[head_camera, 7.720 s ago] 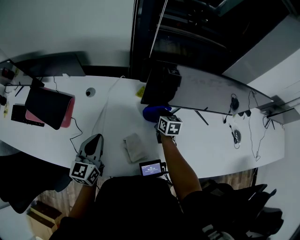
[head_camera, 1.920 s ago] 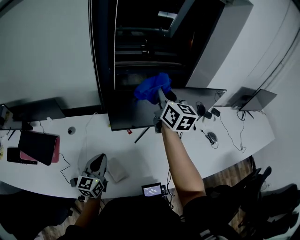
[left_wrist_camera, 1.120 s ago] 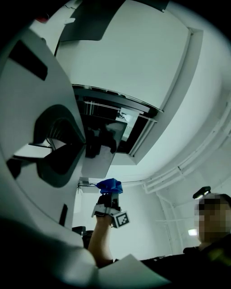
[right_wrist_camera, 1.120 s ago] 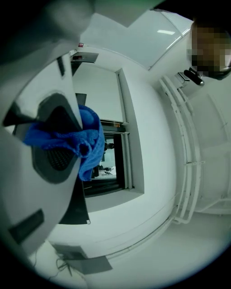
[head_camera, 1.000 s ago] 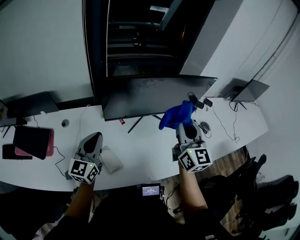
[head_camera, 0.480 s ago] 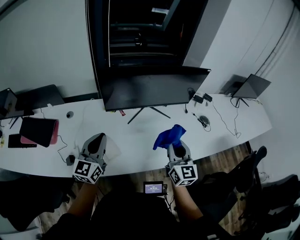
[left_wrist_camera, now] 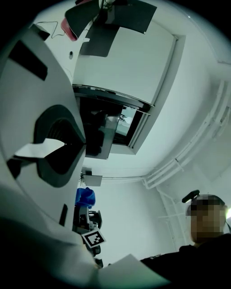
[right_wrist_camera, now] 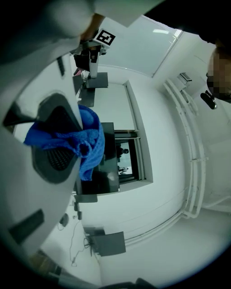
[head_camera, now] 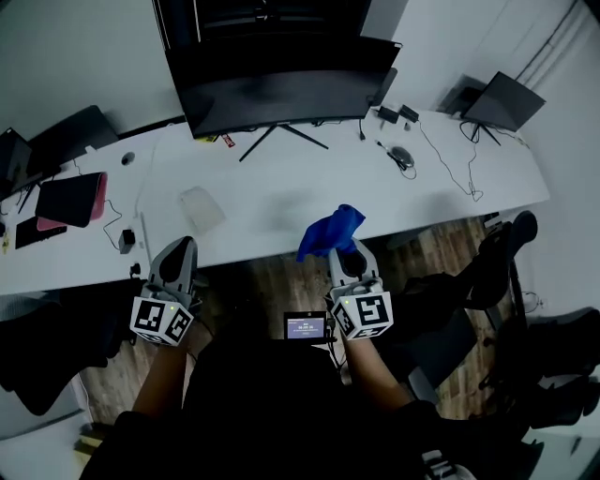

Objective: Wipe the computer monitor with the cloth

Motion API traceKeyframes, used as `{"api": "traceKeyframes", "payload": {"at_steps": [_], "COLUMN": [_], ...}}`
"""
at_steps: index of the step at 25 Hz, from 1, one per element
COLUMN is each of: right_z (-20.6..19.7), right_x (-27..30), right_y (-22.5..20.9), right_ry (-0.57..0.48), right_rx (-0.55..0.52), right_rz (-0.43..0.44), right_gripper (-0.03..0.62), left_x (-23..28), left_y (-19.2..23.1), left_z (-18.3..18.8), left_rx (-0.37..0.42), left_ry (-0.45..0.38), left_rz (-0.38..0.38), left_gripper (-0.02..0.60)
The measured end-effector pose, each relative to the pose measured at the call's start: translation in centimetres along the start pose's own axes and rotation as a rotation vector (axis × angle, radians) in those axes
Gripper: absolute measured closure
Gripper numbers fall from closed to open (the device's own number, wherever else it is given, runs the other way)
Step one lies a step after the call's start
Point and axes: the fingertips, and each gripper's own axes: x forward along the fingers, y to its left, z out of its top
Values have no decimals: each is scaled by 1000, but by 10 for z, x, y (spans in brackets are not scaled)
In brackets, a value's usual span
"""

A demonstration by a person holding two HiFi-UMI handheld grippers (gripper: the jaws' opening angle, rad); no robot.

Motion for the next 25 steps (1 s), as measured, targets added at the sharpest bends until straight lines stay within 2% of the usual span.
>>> {"api": "traceKeyframes", "payload": {"at_steps": [4,12,18,25], "right_z": [-19,-47,-54,-50], "right_x": [-40,-105,-130,-142], "right_y": [11,46,73,113], "right_ry": [19,70,96,110], "right_rx": [37,76,60,38], "right_rz": [9,10,-8,-42], "right_gripper": [530,530,530,530], "left_x": [-36,-100,-132,-155], "left_y": [-32,-67,-64,-53], "left_z": [-10,-25,-38,-37], "left_rx": [-2,6,7,5], "left_ry": [8,70,79,93], "left_rz": [-7,-26,-28,-80], "left_gripper": [586,586,586,586]}}
